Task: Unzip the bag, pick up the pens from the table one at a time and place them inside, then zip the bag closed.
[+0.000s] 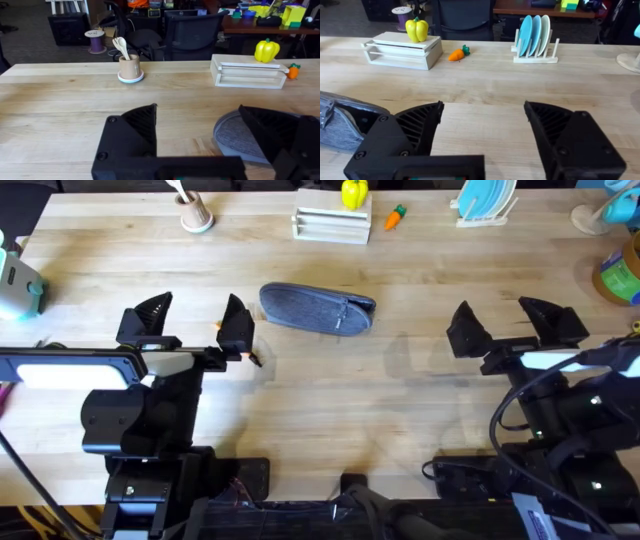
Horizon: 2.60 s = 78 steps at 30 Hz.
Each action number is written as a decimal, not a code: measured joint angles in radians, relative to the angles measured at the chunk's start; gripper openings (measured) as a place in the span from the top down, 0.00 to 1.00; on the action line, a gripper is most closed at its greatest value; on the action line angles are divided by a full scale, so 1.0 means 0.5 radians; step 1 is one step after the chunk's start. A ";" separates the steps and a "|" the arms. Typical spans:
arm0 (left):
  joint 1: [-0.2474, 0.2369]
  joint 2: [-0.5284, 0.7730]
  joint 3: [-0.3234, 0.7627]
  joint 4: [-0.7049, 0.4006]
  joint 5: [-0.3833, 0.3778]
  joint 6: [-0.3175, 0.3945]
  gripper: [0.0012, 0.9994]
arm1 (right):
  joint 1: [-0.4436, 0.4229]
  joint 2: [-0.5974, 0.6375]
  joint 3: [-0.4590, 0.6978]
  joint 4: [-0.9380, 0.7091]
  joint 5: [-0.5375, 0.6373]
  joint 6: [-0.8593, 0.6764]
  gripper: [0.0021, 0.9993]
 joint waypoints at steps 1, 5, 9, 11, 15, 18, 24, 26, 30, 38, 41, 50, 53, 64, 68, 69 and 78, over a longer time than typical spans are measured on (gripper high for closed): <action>0.000 0.000 0.000 0.000 0.000 0.000 0.01 | 0.000 0.000 0.000 0.000 0.000 0.000 0.00; 0.000 0.000 0.000 -0.001 0.000 0.000 0.01 | -0.004 -0.001 0.002 -0.014 0.000 -0.001 0.00; 0.000 0.000 0.000 -0.001 0.000 0.000 0.01 | -0.004 0.000 0.004 -0.028 0.002 -0.001 0.00; 0.000 0.000 0.000 0.000 0.000 0.000 0.01 | -0.004 0.000 0.004 -0.027 0.001 -0.001 0.00; 0.001 -0.001 0.000 -0.001 0.000 0.000 0.01 | -0.004 0.000 0.004 -0.026 0.001 -0.001 0.00; 0.000 0.000 0.000 -0.001 0.000 0.000 0.01 | -0.004 0.000 0.005 -0.026 -0.005 -0.001 0.00; 0.000 0.000 0.022 -0.050 0.000 0.000 0.01 | -0.004 0.001 0.146 -0.353 -0.096 0.052 0.00; 0.000 0.034 0.086 -0.110 0.000 0.008 0.01 | -0.004 0.011 0.242 -0.641 -0.132 0.068 0.00; 0.000 0.217 0.327 -0.226 0.000 0.011 0.01 | -0.004 0.131 0.472 -0.990 -0.161 0.091 0.00; 0.000 0.893 1.057 -0.545 0.108 0.152 0.01 | -0.004 0.641 1.169 -1.397 -0.251 0.103 0.00; 0.000 1.146 1.347 -0.734 0.206 0.250 0.01 | -0.004 0.892 1.411 -1.546 -0.271 0.105 0.00; 0.000 1.718 2.113 -1.269 0.580 0.657 0.01 | -0.004 1.564 2.118 -1.989 -0.287 0.106 0.00; 0.000 1.822 2.300 -1.416 0.641 0.763 0.01 | -0.004 1.732 2.326 -2.127 -0.287 0.105 0.00; 0.000 2.029 2.480 -1.721 0.794 1.405 0.01 | -0.004 1.910 2.510 -2.210 -0.293 0.106 0.00; 0.000 2.112 2.480 -1.746 0.830 1.626 0.01 | -0.004 1.909 2.510 -2.211 -0.293 0.105 0.00; 0.000 2.124 2.480 -1.755 0.848 1.655 0.01 | -0.004 1.910 2.510 -2.211 -0.293 0.106 0.00; 0.000 2.430 2.480 -1.881 0.975 2.187 0.01 | -0.004 1.910 2.510 -2.212 -0.292 0.105 0.00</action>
